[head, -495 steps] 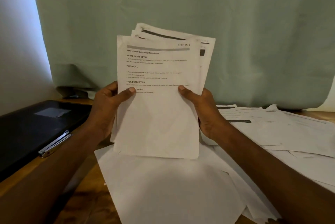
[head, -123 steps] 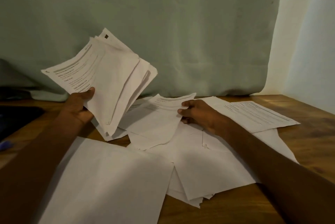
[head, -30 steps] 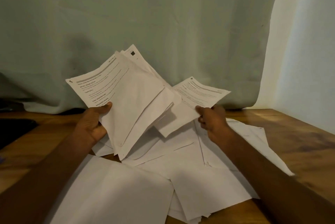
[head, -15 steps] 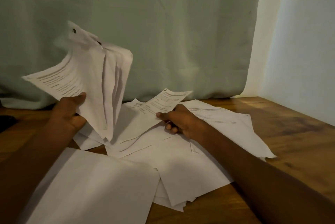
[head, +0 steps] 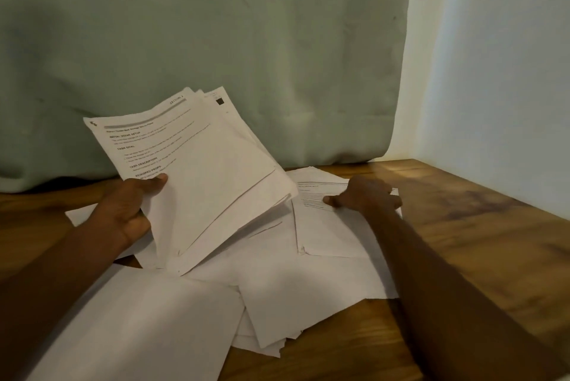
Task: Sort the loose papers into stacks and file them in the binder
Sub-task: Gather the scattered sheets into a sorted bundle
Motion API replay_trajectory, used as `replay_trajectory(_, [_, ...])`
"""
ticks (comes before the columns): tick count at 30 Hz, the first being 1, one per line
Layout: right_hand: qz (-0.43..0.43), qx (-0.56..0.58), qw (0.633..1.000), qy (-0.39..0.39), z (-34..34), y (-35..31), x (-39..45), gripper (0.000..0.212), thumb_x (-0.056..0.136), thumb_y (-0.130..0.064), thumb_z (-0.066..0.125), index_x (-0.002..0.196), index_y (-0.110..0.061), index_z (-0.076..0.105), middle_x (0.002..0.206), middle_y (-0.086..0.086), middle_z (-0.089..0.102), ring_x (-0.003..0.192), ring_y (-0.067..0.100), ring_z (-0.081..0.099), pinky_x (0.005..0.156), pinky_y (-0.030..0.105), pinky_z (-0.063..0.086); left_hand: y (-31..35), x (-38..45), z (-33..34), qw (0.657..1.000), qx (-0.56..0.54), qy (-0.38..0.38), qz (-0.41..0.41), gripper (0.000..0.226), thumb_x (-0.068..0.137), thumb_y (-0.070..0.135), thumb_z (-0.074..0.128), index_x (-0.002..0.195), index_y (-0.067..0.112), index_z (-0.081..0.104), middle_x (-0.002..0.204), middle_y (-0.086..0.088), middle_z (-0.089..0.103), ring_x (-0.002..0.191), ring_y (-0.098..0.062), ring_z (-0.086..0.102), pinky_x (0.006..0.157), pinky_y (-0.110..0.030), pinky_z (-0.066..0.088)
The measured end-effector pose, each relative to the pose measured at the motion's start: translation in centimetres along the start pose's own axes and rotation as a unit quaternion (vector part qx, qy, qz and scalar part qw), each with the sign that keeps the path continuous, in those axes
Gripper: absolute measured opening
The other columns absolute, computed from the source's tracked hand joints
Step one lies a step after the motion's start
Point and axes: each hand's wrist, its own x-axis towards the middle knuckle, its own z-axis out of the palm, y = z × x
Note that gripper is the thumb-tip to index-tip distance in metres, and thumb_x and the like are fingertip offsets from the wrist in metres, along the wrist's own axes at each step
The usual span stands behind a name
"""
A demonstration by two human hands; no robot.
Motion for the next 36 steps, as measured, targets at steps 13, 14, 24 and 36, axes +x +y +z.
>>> replay_trajectory(13, [0.005,0.173,0.962,0.211,-2.2,1.0,0.9,0.029,0.089,-0.012,0.067,0.117,-0.012,0.065,0.121,0.014,0.066,0.114,0.039,0.063,0.087,0.04,0.05,0.2,-0.9,0.9,1.0,-0.001,-0.018,0.008,0.032,0.099,-0.004,0.055,0.121,0.018,0.064,0.128,-0.006,0.064,0.108,-0.021,0.061,0.106,-0.043,0.046])
replay_trajectory(14, [-0.011,0.198,0.949,0.246,-2.7,0.8,0.9,0.024,0.089,-0.011,0.067,0.113,-0.013,0.068,0.116,0.013,0.069,0.108,0.038,0.065,0.08,0.037,0.048,0.2,-0.7,0.8,1.0,0.001,-0.016,0.009,0.033,0.1,-0.004,0.055,0.125,0.017,0.062,0.134,-0.009,0.06,0.112,-0.024,0.059,0.112,-0.047,0.042])
replay_trajectory(24, [-0.132,0.662,0.726,0.132,-4.4,-1.2,0.5,0.015,0.086,-0.013,0.081,0.101,-0.012,0.078,0.092,0.0,0.078,0.079,0.019,0.074,0.07,0.026,0.058,0.4,0.0,0.2,0.999,0.005,-0.019,0.045,0.046,0.099,-0.007,0.051,0.143,0.01,0.051,0.129,-0.011,0.061,0.129,-0.034,0.05,0.118,-0.054,0.033])
replay_trajectory(36, [-0.096,0.691,0.639,0.325,-5.6,-0.9,0.5,0.007,0.091,-0.016,0.075,0.094,-0.009,0.074,0.086,-0.004,0.071,0.071,0.002,0.063,0.074,0.019,0.052,1.0,-0.8,0.4,0.997,-0.035,-0.054,0.04,0.036,0.101,-0.003,0.049,0.124,0.021,0.062,0.122,-0.003,0.064,0.103,-0.018,0.062,0.077,-0.024,0.06])
